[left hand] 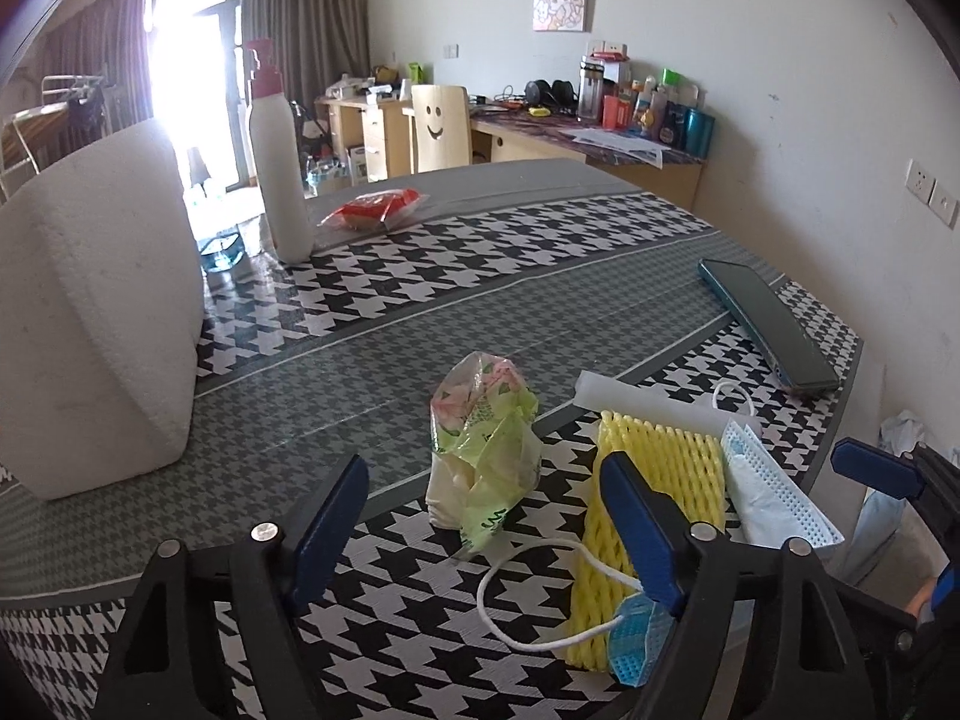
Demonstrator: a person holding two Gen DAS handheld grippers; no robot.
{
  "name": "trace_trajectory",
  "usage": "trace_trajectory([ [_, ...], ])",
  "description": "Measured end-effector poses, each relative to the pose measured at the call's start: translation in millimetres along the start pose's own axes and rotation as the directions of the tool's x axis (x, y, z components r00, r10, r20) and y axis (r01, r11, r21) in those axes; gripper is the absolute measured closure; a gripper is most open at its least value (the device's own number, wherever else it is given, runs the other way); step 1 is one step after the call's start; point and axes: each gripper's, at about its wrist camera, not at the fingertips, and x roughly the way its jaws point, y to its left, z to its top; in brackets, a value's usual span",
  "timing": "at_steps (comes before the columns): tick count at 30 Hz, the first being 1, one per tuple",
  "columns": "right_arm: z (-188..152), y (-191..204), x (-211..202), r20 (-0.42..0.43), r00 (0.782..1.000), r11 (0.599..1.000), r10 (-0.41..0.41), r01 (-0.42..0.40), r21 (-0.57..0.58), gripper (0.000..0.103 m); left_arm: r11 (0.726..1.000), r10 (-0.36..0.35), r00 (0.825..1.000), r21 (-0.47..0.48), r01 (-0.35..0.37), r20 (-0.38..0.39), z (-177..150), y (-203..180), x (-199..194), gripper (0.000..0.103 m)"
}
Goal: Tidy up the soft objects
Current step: 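Grasp the green plastic bag with the left gripper while the right grasps the blue mask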
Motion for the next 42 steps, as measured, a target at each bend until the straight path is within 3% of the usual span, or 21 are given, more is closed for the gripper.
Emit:
trace_trajectory([
  [4, -4, -6, -2, 0.004, 1.000, 0.999, 0.019, -0.019, 0.039, 0.009, 1.000, 0.001, 1.000, -0.005, -0.001, -0.020, 1, 2, 8, 0.028],
  [11, -11, -7, -2, 0.001, 0.999, 0.998, 0.039, -0.039, 0.046, 0.012, 1.000, -0.019, 0.998, 0.001, 0.019, -0.059, 2, 0, 23, 0.044],
  [13, -10, -7, 0, -0.011, 0.999, 0.997, 0.046, -0.046, 0.055, 0.020, 1.000, -0.020, 0.998, 0.003, 0.020, -0.065, 2, -1, 26, 0.045],
  [16, -12, -8, 4, -0.035, 0.997, 0.995, 0.069, -0.066, 0.069, 0.027, 1.000, -0.025, 0.997, 0.008, 0.026, -0.067, 2, -3, 27, 0.052],
  [17, -13, -8, 5, -0.044, 0.996, 0.995, 0.072, -0.069, 0.067, 0.029, 1.000, -0.024, 0.997, 0.007, 0.025, -0.070, 2, -3, 28, 0.059],
  [27, -19, -6, 4, -0.090, 0.992, 0.995, 0.089, -0.084, 0.058, 0.058, 1.000, -0.028, 0.997, 0.003, 0.028, -0.073, 2, -1, 29, 0.077],
  [34, -20, -2, -2, -0.089, 0.993, 0.996, 0.077, -0.073, 0.040, 0.079, 1.000, -0.026, 0.999, 0.004, 0.027, -0.042, 3, 1, 18, 0.080],
  [42, -13, -1, -22, -0.034, 0.997, 0.998, 0.065, -0.064, 0.029, 0.081, 0.999, -0.046, 0.999, -0.003, 0.046, 0.025, 6, 7, -9, 0.080],
])
